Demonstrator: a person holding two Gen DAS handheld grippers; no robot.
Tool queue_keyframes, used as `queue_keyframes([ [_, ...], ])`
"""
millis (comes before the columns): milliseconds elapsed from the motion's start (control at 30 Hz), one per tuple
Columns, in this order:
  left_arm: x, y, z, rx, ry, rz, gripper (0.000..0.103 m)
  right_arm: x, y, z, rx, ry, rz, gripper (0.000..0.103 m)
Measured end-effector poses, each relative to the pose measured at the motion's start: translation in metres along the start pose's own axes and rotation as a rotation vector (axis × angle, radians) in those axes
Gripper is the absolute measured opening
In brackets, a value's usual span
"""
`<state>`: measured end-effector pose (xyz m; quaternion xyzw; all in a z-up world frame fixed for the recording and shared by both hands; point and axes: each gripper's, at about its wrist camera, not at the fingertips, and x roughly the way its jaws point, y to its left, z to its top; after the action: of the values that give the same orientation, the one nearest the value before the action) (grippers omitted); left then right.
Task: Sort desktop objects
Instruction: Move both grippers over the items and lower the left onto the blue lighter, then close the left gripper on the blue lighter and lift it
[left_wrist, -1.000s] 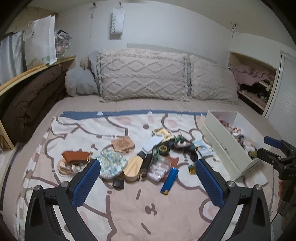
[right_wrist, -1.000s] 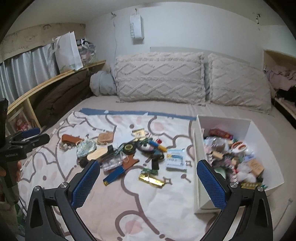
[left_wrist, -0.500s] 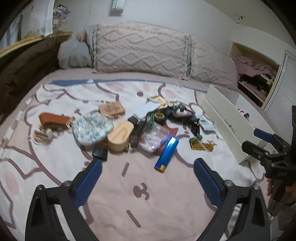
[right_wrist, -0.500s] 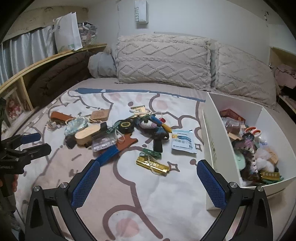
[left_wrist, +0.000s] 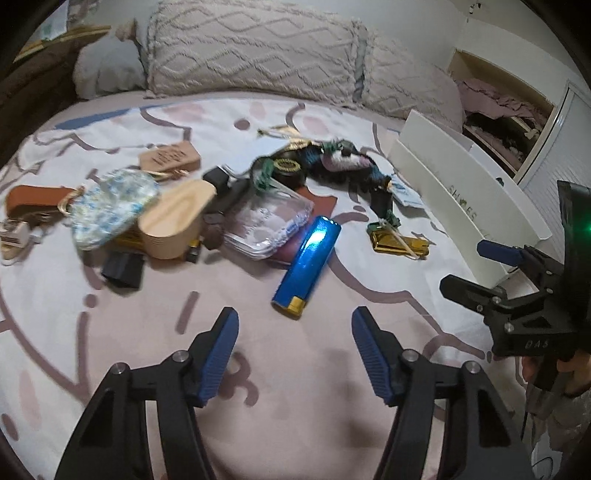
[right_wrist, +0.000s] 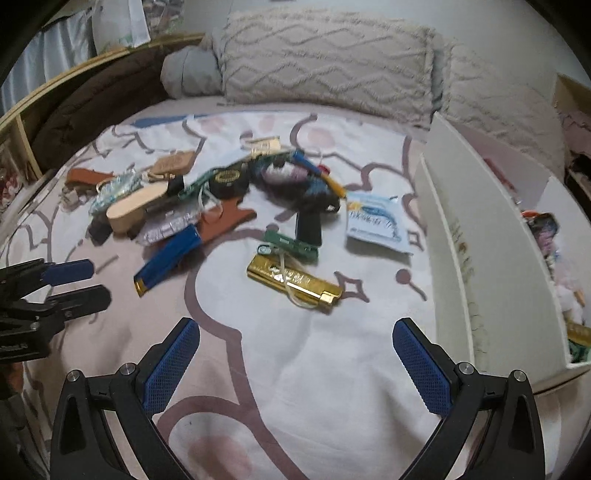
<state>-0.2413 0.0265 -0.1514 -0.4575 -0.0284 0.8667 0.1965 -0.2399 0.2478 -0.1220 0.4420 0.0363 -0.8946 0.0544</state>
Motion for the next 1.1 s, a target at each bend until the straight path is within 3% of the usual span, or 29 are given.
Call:
queue_keyframes([
  [233, 0.031, 0.002, 0.005, 0.011, 0.038, 0.022, 0.063, 0.022, -0.003, 0.006, -0.027, 0.013, -0.013, 0.103],
  [300, 0.036, 0.002, 0.009, 0.019, 0.034, 0.026, 0.055, 0.025, -0.003, 0.009, -0.035, 0.007, -0.008, 0.103],
  [367, 0.042, 0.000, 0.013, 0.026, 0.033, 0.037, 0.053, 0.024, -0.001, 0.013, -0.057, -0.010, -0.011, 0.103],
  [433, 0.045, -0.003, 0.015, 0.040, 0.029, 0.051, 0.053, 0.023, 0.002, 0.015, -0.084, -0.021, -0.010, 0.092],
  [500, 0.046, -0.005, 0.015, 0.052, 0.022, 0.057, 0.045, 0.024, 0.004, 0.017, -0.094, -0.012, 0.004, 0.076],
  [567, 0.045, -0.006, 0.014, 0.056, 0.013, 0.049, 0.035, 0.025, 0.005, 0.017, -0.102, -0.007, 0.019, 0.068],
  [633, 0.044, -0.006, 0.013, 0.058, 0.008, 0.043, 0.034, 0.026, 0.008, 0.018, -0.124, -0.006, 0.039, 0.061],
  [800, 0.035, -0.009, 0.007, 0.062, 0.010, 0.000, 0.026, 0.029, 0.020, 0.025, -0.182, -0.002, 0.114, 0.060],
  [1100, 0.004, -0.003, -0.033, 0.027, 0.033, -0.032, 0.024, 0.056, 0.035, 0.042, -0.230, 0.060, 0.220, 0.060],
])
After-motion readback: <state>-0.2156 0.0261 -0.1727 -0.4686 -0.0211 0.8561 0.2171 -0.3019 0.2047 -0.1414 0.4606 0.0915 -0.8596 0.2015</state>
